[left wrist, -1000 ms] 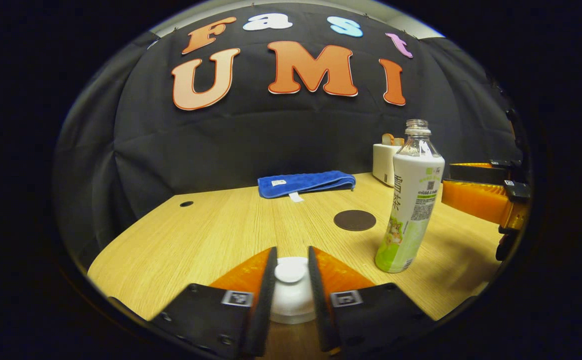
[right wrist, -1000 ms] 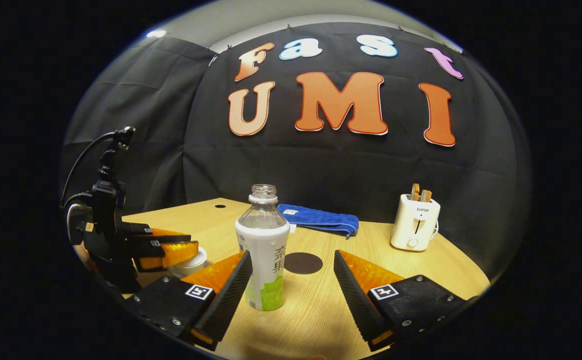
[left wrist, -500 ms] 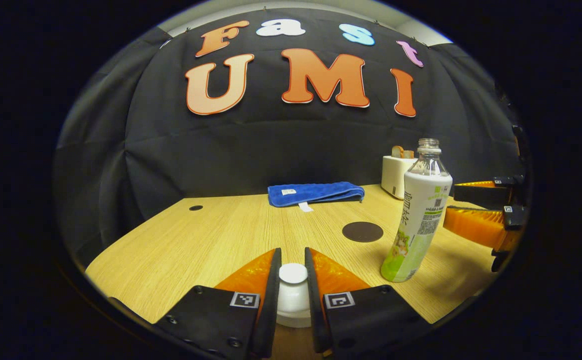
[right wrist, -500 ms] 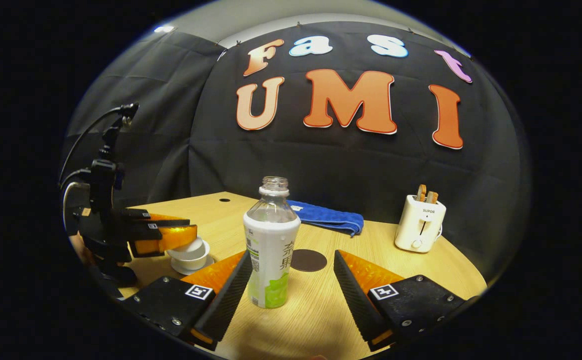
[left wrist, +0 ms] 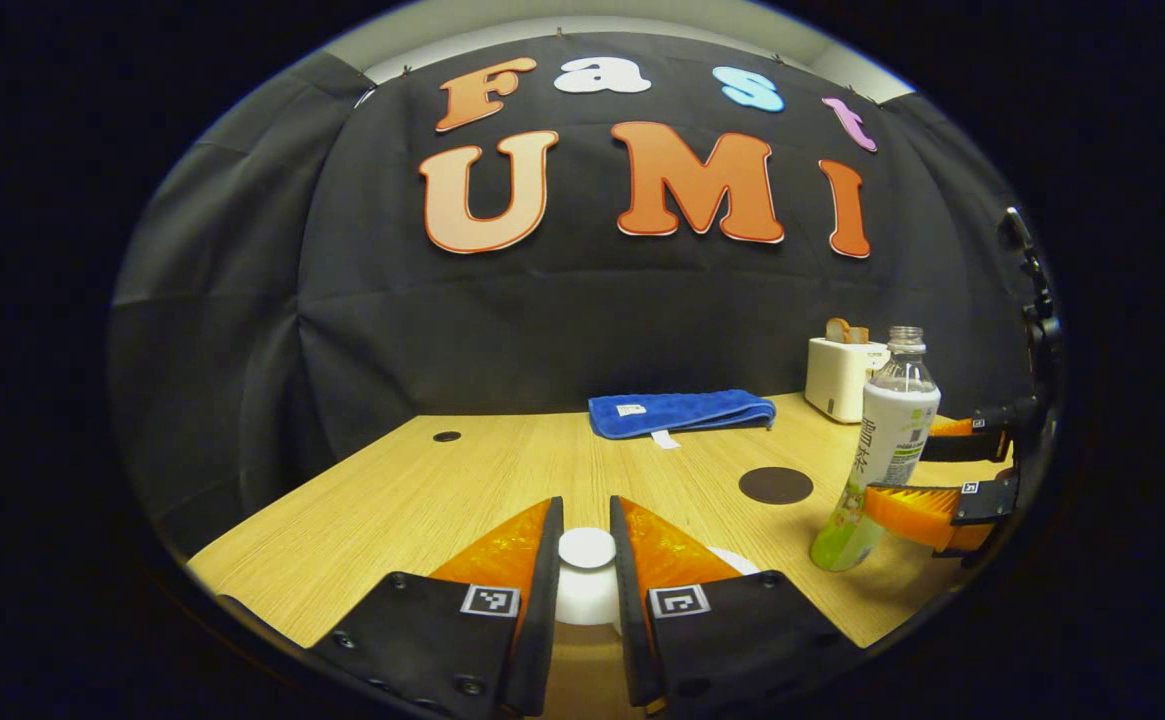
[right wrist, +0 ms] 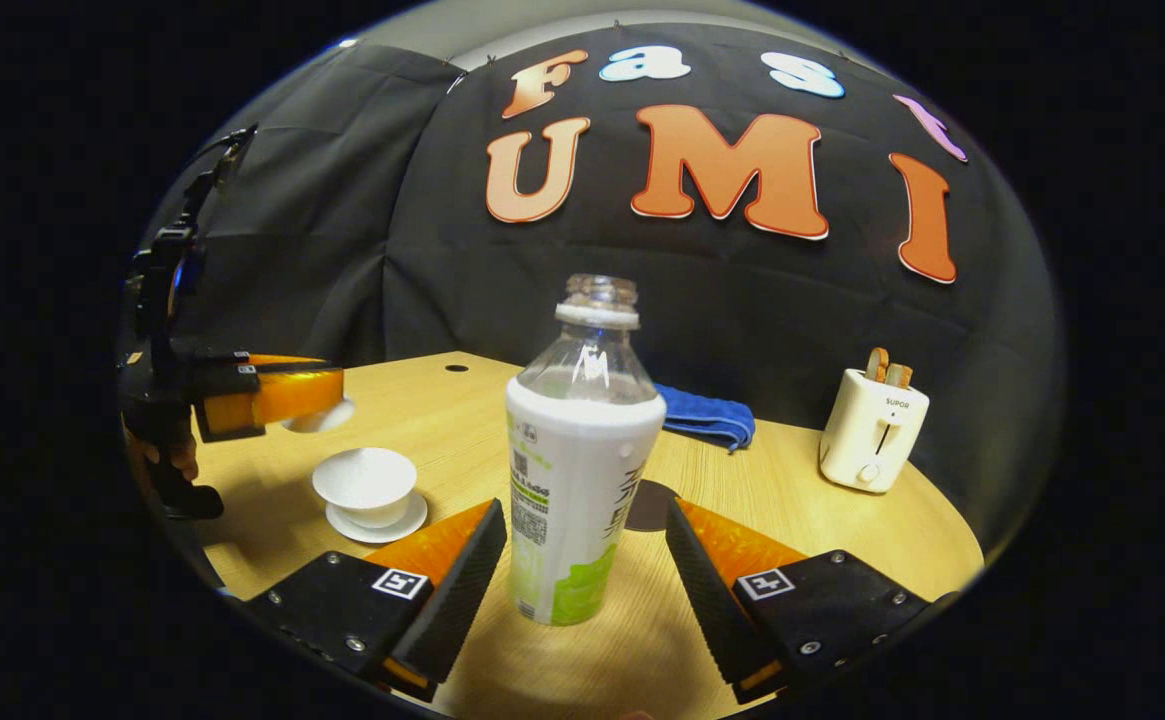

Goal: Open the teacup lid with one hand, grasp the water bottle and pour water into the teacup with the other hand; after pouring, place the water bottle on the coaster and then close the teacup lid.

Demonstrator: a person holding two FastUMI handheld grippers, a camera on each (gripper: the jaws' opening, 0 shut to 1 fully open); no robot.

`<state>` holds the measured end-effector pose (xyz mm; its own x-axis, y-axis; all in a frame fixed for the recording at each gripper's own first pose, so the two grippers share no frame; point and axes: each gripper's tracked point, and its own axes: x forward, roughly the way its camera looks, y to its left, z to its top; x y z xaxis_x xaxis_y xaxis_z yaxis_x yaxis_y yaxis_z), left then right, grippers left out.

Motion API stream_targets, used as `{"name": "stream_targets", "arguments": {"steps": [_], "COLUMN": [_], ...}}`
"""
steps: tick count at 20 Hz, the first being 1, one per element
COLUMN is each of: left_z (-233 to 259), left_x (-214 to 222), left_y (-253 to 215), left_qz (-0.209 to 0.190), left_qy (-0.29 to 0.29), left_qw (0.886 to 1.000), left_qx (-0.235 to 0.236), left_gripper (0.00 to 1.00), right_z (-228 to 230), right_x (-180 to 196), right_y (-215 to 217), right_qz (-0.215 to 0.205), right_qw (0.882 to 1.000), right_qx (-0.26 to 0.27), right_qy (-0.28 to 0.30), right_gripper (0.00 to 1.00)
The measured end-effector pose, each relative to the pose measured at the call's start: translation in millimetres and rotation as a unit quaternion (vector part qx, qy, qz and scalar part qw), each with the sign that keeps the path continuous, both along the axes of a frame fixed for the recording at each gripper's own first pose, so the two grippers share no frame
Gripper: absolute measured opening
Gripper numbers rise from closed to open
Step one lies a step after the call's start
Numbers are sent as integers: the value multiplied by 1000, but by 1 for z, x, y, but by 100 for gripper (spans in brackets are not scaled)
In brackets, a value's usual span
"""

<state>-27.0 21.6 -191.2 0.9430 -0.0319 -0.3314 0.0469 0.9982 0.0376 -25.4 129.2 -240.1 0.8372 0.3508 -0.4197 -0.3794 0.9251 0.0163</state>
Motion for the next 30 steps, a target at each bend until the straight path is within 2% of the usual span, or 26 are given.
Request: {"name": "stream_targets", "arguments": {"steps": [5,7,8,12,15,18,24,30], "left_z": [-7,-10,-11,-15,-15,-16,-17,-15], "left_x": [-7,-11,-12,-13,-14,-16,-17,-18], "left_y": [29,38,42,58,65,70,85,98], "left_qz": [27,36,39,51,56,57,66,71], "left_qy": [5,6,6,9,7,7,6,2], "left_qw": [1000,999,999,999,998,998,998,997], "left_qx": [0,0,-2,-3,-5,-7,-10,-7], "left_gripper": [33,33,33,33,33,31,33,33], "right_z": [-15,-16,-13,-4,2,11,28,38], "right_x": [0,6,6,11,16,22,25,33], "right_y": [7,8,9,2,-7,-14,-9,4], "right_qz": [-3,-11,-10,-22,-30,-21,22,67], "right_qw": [1000,1000,1000,999,999,994,967,930], "right_qx": [-1,-3,0,-3,-39,-102,-235,-331], "right_qy": [25,23,23,23,8,-25,-96,-148], "right_gripper": [88,80,70,65,64,63,61,62]}}
